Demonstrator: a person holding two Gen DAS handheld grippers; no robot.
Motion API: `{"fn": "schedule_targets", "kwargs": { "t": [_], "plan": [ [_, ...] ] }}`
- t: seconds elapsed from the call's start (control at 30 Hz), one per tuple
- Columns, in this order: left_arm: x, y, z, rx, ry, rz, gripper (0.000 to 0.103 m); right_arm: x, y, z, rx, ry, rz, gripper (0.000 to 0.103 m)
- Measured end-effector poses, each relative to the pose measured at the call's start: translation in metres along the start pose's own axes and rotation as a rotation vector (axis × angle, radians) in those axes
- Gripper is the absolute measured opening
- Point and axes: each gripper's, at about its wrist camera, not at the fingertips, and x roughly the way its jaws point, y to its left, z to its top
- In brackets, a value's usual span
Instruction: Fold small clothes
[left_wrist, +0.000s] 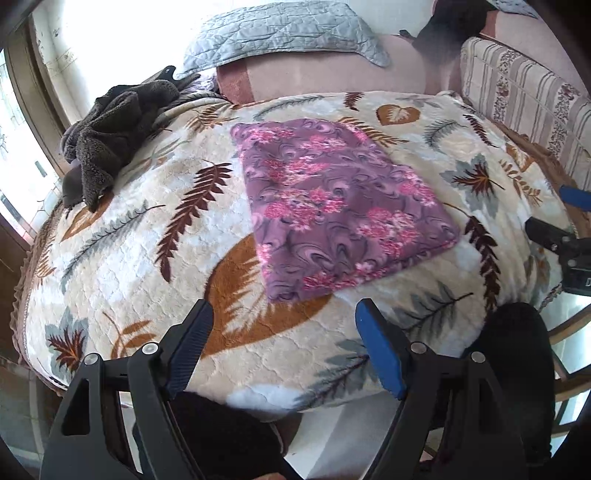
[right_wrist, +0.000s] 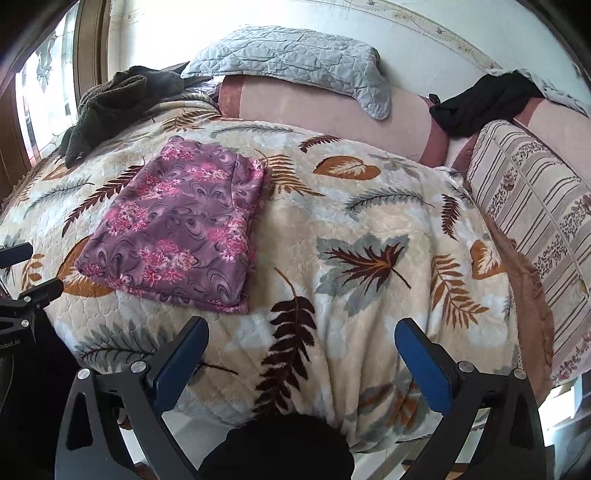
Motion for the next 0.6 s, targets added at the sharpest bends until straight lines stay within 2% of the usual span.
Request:
{"fn": "schedule_targets", "kwargs": {
  "t": [0.6],
  "plan": [
    [-0.007,-0.034,-0.007,0.013,0.003,-0.041,0.079,-0.003,-0.009,-0.015,0.029,0.019,0.005,0.101]
  ]
}}
